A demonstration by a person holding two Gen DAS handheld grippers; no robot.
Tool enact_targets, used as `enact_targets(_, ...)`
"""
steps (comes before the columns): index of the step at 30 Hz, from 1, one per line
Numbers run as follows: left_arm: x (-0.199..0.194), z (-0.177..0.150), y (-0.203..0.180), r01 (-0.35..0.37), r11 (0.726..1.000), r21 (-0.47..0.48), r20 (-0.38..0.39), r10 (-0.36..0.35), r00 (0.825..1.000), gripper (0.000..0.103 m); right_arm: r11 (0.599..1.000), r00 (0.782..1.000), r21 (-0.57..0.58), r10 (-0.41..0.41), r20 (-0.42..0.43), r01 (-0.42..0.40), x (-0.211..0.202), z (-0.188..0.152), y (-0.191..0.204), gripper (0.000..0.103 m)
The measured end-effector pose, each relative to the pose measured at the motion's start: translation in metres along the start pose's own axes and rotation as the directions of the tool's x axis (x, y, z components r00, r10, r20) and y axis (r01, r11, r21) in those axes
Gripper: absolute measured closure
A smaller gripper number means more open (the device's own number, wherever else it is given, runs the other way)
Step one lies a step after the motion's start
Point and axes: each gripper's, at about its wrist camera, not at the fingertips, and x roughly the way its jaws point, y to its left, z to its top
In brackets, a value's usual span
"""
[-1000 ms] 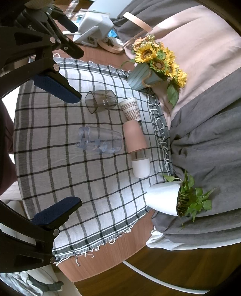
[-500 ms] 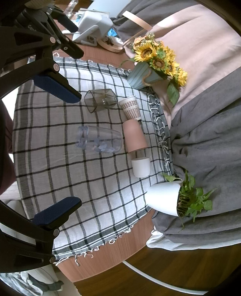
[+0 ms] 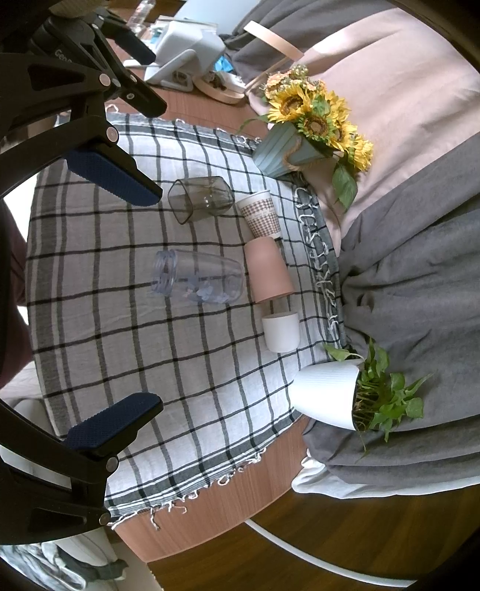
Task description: Flip cup upside down
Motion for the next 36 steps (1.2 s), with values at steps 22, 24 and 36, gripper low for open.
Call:
enact_targets(22, 0.002, -0.002, -0.002, -0.001, 1.0, 0.008, 0.001, 0.001, 1.0, 0.001, 1.0, 1.0, 0.003, -0.001, -0.01, 0.001, 0.005, 0.001, 0.001, 0.001)
enact_targets(24, 0.008, -0.002, -0.007, -0.002, 1.0, 0.018, -0.008, 0.002, 1.0, 0.001, 1.0, 1.0, 0.006, 0.002, -0.016, -0.002, 0.008, 0.001, 0.0, 0.001)
enact_targets(36, 0.044, 0.05, -0.024, -0.156, 0.942, 0.296, 0.119, 0.126, 0.985, 0.001, 0.992, 0.991, 0.121, -0.011, -0.135, 0.027, 0.053, 0.019, -0.01, 0.001)
